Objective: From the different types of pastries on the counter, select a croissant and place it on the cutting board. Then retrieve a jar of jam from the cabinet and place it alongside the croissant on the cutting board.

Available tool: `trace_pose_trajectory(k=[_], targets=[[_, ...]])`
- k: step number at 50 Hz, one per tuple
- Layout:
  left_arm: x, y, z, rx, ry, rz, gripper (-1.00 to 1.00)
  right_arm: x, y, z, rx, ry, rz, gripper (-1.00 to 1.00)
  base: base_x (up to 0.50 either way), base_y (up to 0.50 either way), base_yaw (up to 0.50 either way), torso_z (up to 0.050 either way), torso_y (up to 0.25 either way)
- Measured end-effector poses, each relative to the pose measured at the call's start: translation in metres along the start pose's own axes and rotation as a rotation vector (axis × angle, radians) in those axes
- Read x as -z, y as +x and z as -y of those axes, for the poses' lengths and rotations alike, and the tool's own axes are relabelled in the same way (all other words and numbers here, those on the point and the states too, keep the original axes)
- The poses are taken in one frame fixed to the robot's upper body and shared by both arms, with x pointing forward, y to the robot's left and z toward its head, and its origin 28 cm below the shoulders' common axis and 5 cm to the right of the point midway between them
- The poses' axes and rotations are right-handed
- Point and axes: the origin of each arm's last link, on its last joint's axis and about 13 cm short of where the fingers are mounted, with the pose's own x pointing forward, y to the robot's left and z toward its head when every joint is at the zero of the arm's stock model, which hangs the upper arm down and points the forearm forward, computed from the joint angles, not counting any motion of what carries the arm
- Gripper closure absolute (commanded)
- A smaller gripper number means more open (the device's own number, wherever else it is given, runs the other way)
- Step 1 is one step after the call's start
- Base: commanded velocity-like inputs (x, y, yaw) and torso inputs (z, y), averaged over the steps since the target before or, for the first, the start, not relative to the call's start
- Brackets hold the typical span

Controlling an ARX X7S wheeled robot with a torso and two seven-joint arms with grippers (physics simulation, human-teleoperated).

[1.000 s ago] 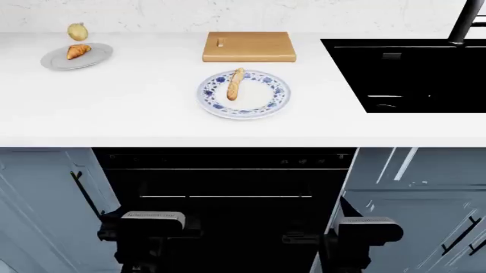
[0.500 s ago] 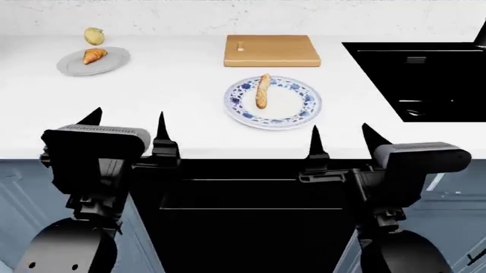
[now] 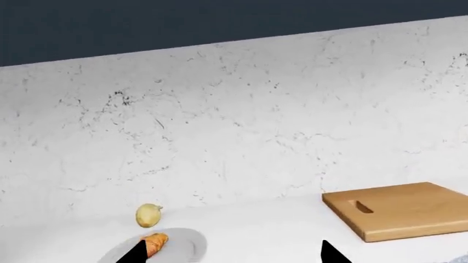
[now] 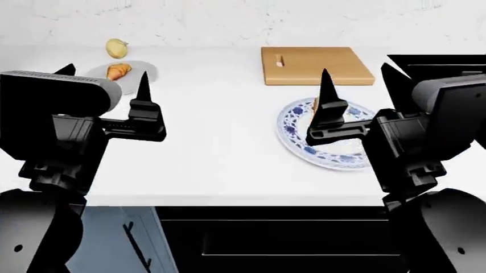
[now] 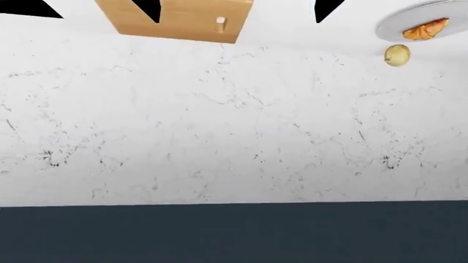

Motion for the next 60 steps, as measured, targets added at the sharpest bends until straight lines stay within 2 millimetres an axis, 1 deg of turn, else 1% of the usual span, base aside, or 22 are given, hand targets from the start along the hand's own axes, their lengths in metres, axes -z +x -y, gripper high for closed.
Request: trace_pose_trajectory(k=[8,19,29,41,52,60], targets=[[-0.008,0.002,-0.002,0.002,0.005,0.004,-1.0,-0.011,0.004,0.002,-0.003,-0.016,0.008,-1.0,0.42,0.21,0.0,0.0,0.0],[-0.017,0.001,-0.007,0.0,0.015,0.007,-1.0,-0.025,0.006,0.004,-0.01,-0.028,0.01,-1.0,0.21,0.0,0.0,0.0,0.0],[-0.026,0.005,-0.01,0.021,0.025,0.006,-1.0,-0.037,0.008,0.004,-0.039,-0.034,-0.019,-1.0,0.21,0.0,0.0,0.002,0.002],[-0.032,0.005,-0.017,0.07,0.034,0.021,-1.0,-0.049,0.014,0.009,-0.065,-0.041,-0.073,-1.0,0.01,0.0,0.0,0.049,0.0],[-0.031,0.005,-0.022,0.09,0.038,0.01,-1.0,-0.056,0.018,0.014,-0.07,-0.055,-0.101,-1.0,0.3,0.36,0.0,0.05,0.0],[-0.032,0.005,-0.024,0.101,0.047,0.002,-1.0,-0.058,0.017,0.016,-0.074,-0.061,-0.109,-1.0,0.32,0.07,0.0,0.05,0.0]])
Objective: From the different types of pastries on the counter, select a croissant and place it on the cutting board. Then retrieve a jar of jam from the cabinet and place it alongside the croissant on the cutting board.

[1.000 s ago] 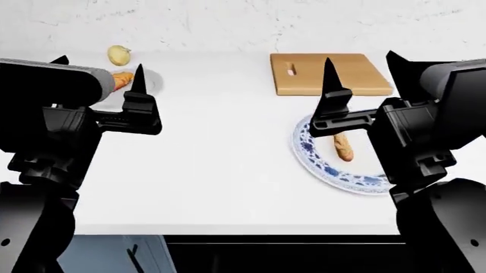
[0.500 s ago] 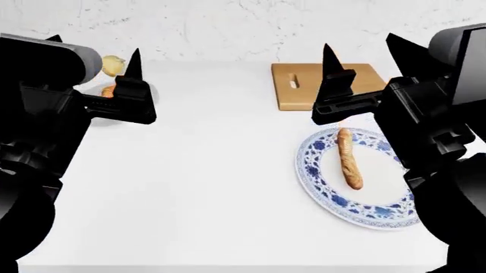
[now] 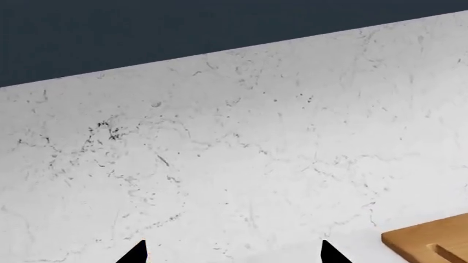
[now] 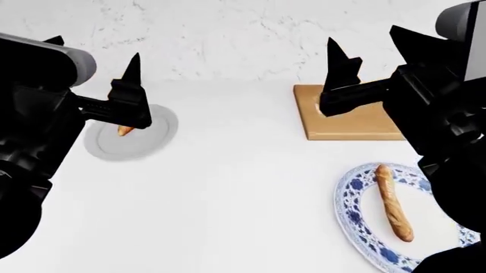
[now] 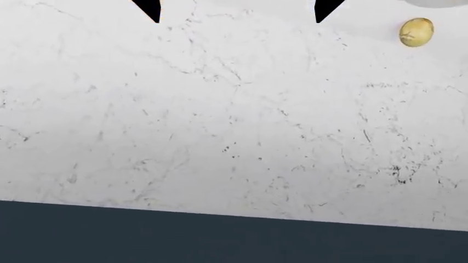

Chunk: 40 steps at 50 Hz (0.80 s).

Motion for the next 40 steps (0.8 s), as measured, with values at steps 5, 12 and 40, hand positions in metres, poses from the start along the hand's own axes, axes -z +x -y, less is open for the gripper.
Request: trace_pose_trajectory(k=[5,12,40], targets=[[0.0,0.002,0.001,0.011,0.006,-0.008,-1.0,-0.001,0.0,0.001,-0.002,-0.005,-0.006,-1.0,0.35,0.0,0.0,0.05,0.0],[0.002,0.006,0.001,0.025,0.008,-0.023,-1.0,-0.003,0.0,0.002,-0.002,-0.018,-0.014,-1.0,0.35,0.3,0.0,0.05,0.001],[0.034,0.042,0.006,0.058,0.061,-0.25,-1.0,-0.009,-0.001,0.005,0.002,-0.023,-0.019,-1.0,0.02,0.01,0.0,0.01,0.0]])
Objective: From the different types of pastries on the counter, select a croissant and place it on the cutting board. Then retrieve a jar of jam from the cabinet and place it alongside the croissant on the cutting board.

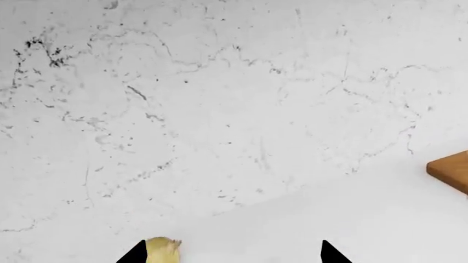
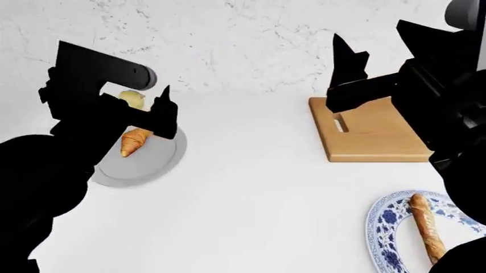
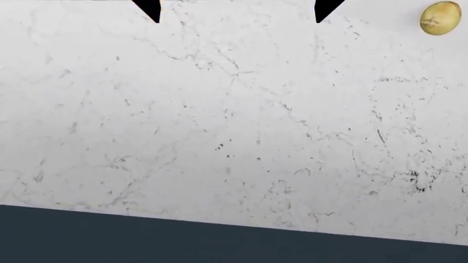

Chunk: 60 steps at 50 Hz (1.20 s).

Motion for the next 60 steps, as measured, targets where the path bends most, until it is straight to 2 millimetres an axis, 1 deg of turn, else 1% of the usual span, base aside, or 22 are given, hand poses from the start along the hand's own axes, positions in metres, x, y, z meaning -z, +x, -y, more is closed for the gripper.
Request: trace_pose_trajectory(k=[10,26,47,60], targets=[[0.014,0.017,0.001,0.005,-0.009,-0.084,-1.0,-0.003,-0.003,0.002,0.01,0.0,0.007,-1.0,0.0,0.0,0.0,0.0,0.0],[0.031,0.032,-0.001,-0.033,-0.04,-0.162,-1.0,-0.005,-0.004,0.003,0.017,0.002,0.013,-1.0,0.0,0.0,0.0,0.0,0.0],[0.052,0.046,-0.008,-0.094,-0.087,-0.23,-1.0,-0.002,-0.002,0.002,0.019,0.0,0.0,-1.0,0.0,0.0,0.0,0.0,0.0],[0.065,0.048,-0.01,-0.106,-0.111,-0.281,-1.0,0.0,-0.001,0.002,0.022,-0.002,-0.008,-1.0,0.0,0.0,0.0,0.0,0.0]])
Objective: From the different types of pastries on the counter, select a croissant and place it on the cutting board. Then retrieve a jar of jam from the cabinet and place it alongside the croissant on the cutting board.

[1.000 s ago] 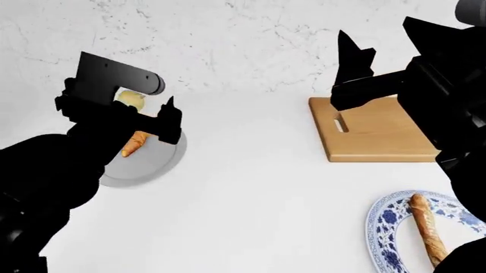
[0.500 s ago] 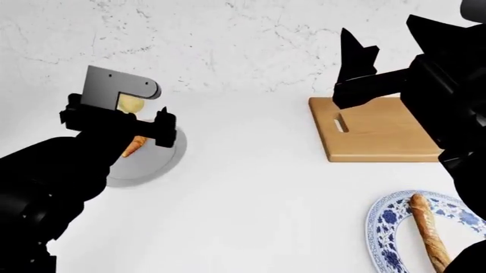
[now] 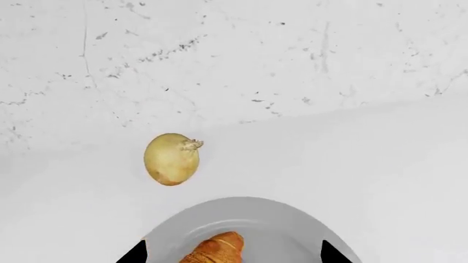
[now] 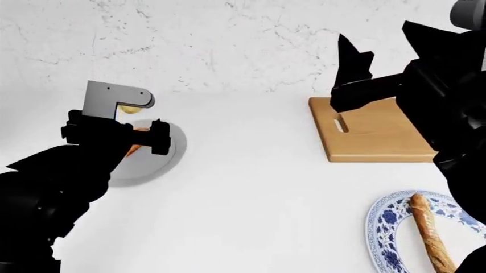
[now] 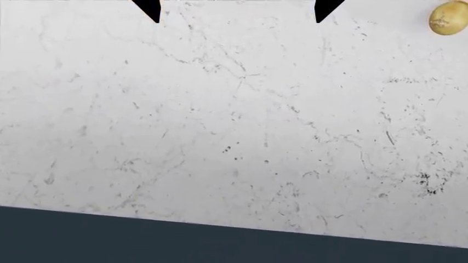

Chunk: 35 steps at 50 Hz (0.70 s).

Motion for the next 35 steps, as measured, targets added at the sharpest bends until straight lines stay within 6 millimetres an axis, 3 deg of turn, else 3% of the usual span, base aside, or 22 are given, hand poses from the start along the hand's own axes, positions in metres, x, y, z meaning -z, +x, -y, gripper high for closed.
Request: trace_pose_trajectory(k=[35], targets=[[0.02,0.013,-0.004,-0.022,-0.063,-0.067,-1.0,0.009,0.003,0.001,0.004,-0.005,-0.023,-1.0,0.0,0.0,0.0,0.0,0.0]])
